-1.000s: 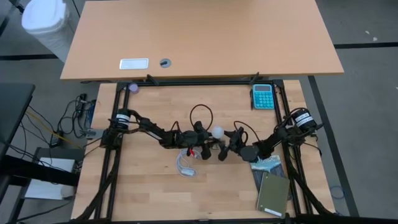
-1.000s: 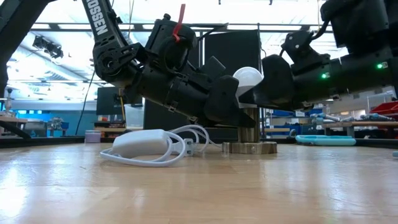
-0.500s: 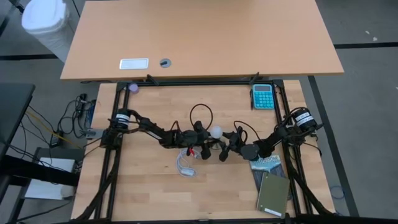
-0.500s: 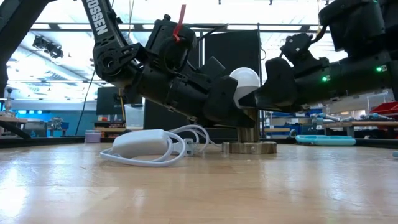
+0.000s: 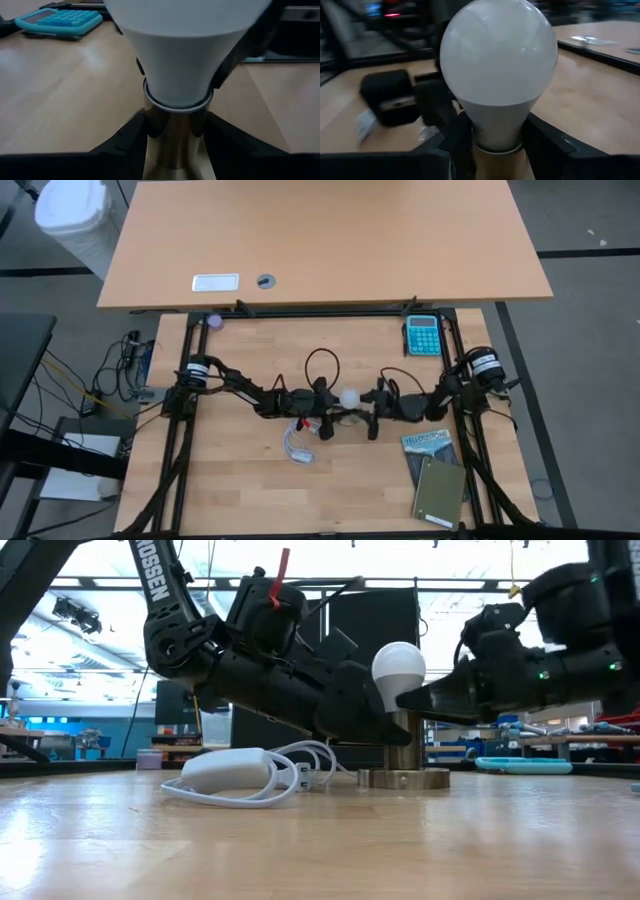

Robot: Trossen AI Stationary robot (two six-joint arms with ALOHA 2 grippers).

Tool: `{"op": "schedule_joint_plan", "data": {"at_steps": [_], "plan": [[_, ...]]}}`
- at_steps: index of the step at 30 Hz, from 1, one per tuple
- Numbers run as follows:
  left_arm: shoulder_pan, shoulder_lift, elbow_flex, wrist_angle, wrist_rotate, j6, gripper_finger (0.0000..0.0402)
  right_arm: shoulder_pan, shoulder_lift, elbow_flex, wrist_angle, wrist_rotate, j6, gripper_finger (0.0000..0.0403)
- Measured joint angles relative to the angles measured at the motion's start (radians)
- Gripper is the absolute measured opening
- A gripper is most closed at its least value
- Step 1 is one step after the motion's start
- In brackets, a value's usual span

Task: Screw lightbulb
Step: Remove the lightbulb from the desk lamp

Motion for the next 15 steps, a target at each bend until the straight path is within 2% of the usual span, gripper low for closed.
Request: {"op": "schedule_joint_plan", "data": {"at_steps": [10, 15], "plan": [[0.0, 0.0, -0.004, 0.012, 0.046, 0.004, 0.0171, -0.248, 0.001, 0.0, 0.028, -0.646, -0.119, 0.016], [-0.001, 0.001, -0.001, 0.021, 0.049, 0.003, 0.0171, -0.354, 0.002, 0.006, 0.012, -0.89, -0.132, 0.016]]}}
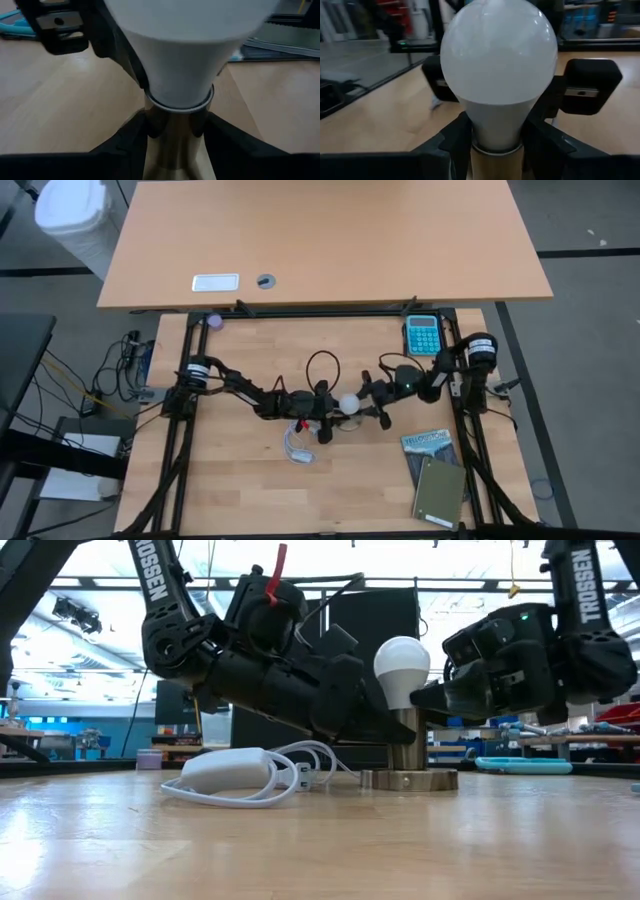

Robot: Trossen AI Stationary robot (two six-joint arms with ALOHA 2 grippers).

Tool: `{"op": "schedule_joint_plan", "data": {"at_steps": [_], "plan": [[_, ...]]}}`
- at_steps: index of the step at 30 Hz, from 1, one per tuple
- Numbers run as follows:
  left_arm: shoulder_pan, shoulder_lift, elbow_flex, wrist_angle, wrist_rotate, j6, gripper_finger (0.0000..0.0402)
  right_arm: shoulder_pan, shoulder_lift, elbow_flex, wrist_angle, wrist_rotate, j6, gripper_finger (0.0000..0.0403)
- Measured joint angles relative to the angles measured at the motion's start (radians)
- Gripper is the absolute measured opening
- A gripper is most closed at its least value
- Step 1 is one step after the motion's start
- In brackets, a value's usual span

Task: Screw lightbulb
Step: Remove the lightbulb from the desk lamp

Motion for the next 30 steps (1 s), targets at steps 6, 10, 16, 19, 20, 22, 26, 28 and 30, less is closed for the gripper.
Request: {"op": "schedule_joint_plan", "data": {"at_steps": [6, 10, 16, 19, 20, 22, 26, 28, 30], "plan": [[0.001, 0.001, 0.001, 0.013, -0.026, -0.025, 0.0171, -0.084, 0.0, 0.0, -0.009, -0.089, 0.059, 0.016], [0.003, 0.001, 0.001, 0.013, -0.042, -0.032, 0.0171, -0.091, 0.0, -0.001, -0.006, -0.075, 0.098, 0.0179], [0.002, 0.001, 0.001, 0.009, -0.043, -0.027, 0.0171, -0.072, 0.001, -0.022, -0.023, -0.008, 0.228, 0.0252], [0.002, -0.001, 0.0, -0.002, -0.047, -0.027, 0.0171, -0.017, 0.0, -0.06, -0.014, 0.141, 0.245, 0.0278], [0.002, -0.001, 0.0, -0.003, -0.049, -0.027, 0.0171, 0.006, 0.0, -0.075, -0.01, 0.2, 0.243, 0.0282], [0.002, -0.001, 0.001, -0.008, -0.05, -0.027, 0.0171, 0.068, 0.0, -0.097, 0.011, 0.324, 0.234, 0.0286], [0.001, -0.002, 0.001, -0.017, -0.055, -0.033, 0.0171, 0.217, -0.002, -0.107, 0.055, 0.574, 0.235, 0.0287], [0.001, -0.002, 0.001, -0.018, -0.061, -0.034, 0.0171, 0.292, -0.002, -0.089, 0.052, 0.702, 0.238, 0.0287], [0.001, -0.002, 0.002, -0.022, -0.069, -0.035, 0.0171, 0.362, -0.002, -0.065, 0.051, 0.829, 0.234, 0.0287]]}}
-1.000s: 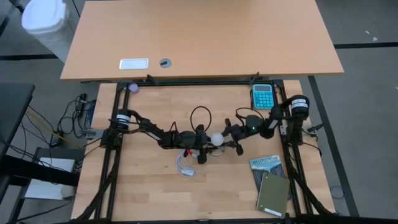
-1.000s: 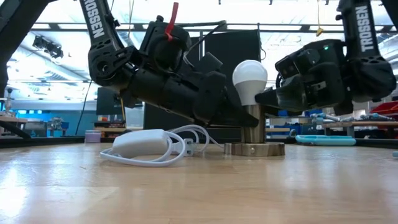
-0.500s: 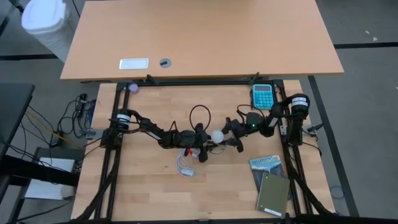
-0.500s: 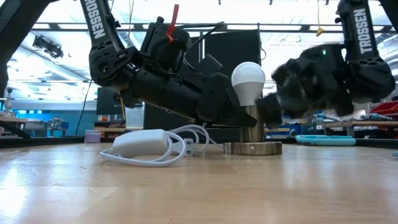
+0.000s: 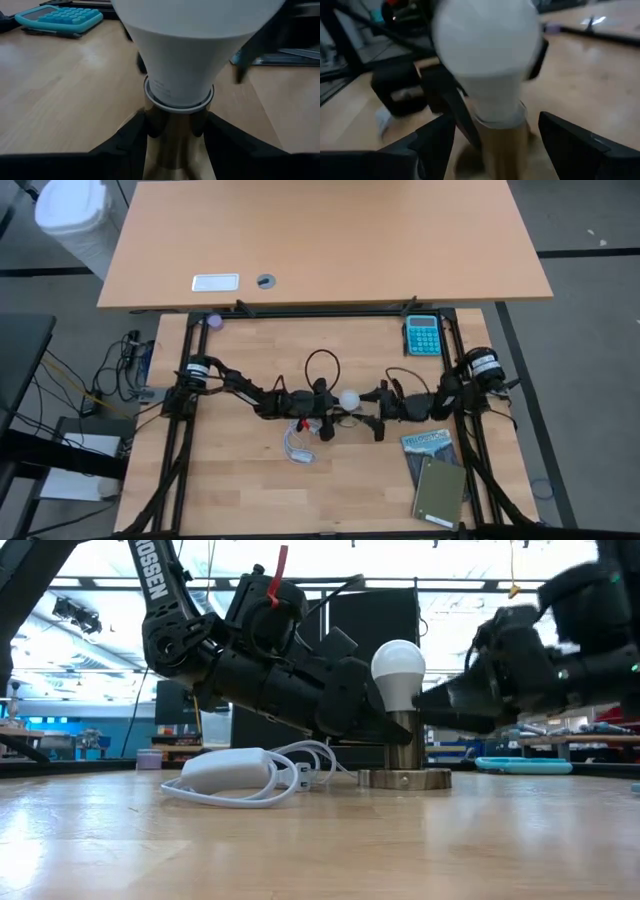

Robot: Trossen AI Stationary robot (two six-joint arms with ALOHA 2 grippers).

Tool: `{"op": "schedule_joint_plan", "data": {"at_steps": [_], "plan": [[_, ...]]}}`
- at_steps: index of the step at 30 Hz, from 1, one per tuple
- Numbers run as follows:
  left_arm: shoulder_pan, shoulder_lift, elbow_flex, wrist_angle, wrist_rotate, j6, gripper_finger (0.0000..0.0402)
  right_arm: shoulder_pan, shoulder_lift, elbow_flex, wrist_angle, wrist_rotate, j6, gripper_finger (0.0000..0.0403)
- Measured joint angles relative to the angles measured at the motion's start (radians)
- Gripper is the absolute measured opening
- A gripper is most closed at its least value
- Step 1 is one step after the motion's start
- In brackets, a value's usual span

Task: Screw lightbulb
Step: Remove the lightbulb from the desk lamp

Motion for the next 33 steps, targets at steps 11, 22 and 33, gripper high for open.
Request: {"op": "schedule_joint_plan", "data": {"at_steps": [11, 22, 33], "plan": [[-0.002, 0.0, 0.0, -0.002, -0.013, -0.022, 0.0171, 0.169, -0.001, 0.217, -0.268, 0.516, 0.025, 0.0287], [-0.003, 0.0, -0.001, 0.0, -0.03, -0.03, 0.0177, 0.196, 0.003, 0.304, -0.412, 0.667, 0.027, 0.0235], [-0.003, 0.0, -0.001, 0.002, -0.031, -0.034, 0.0178, 0.196, 0.004, 0.303, -0.417, 0.661, 0.026, 0.0151]]}}
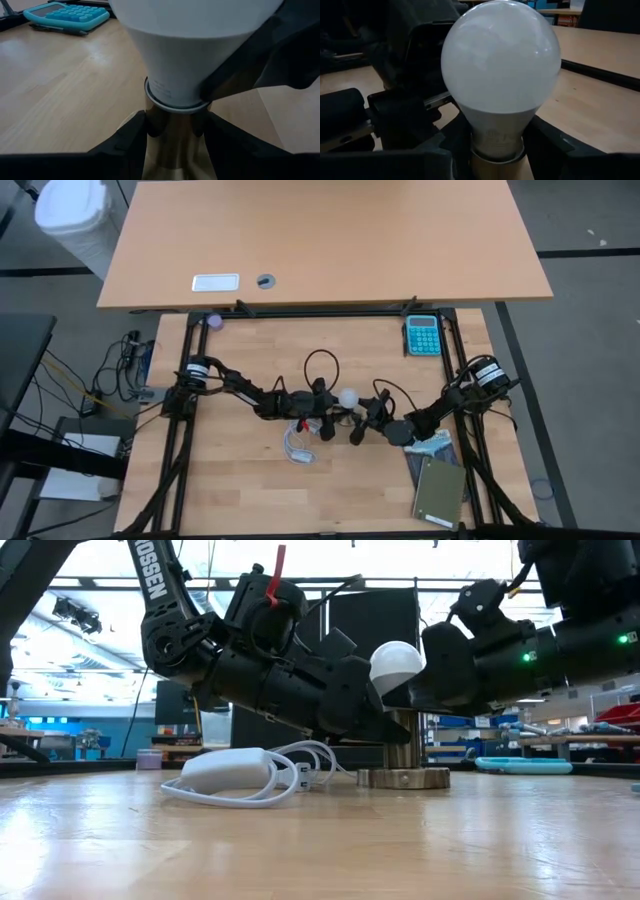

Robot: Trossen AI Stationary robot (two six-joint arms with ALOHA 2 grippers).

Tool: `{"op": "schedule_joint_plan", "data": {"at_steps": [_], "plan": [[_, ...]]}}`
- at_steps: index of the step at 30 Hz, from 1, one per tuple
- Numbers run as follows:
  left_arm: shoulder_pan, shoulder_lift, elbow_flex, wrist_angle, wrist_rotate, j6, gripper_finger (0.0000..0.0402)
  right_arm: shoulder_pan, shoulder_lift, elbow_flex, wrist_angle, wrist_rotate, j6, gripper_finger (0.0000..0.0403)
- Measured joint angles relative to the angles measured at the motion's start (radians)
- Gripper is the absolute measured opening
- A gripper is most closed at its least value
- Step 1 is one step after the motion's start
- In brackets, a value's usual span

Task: Screw lightbulb
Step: Remove the lightbulb from the desk lamp

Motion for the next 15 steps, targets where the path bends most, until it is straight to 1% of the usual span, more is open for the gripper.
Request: {"op": "schedule_joint_plan", "data": {"at_steps": [5, 10, 12, 15], "plan": [[0.0, 0.0, 0.0, 0.0, 0.0, -0.003, 0.0179, 0.0, 0.0, -0.006, -0.004, -0.03, 0.0, 0.0154], [0.0, 0.001, 0.0, 0.001, 0.017, 0.002, 0.0179, -0.032, -0.004, -0.068, 0.06, -0.113, -0.001, 0.0155], [0.0, 0.001, 0.0, 0.0, 0.023, 0.007, 0.0179, -0.058, -0.004, -0.097, 0.118, -0.193, -0.036, 0.0155], [0.0, 0.001, -0.002, 0.0, 0.029, 0.013, 0.0179, -0.104, -0.003, -0.142, 0.219, -0.36, -0.134, 0.0155]]}}
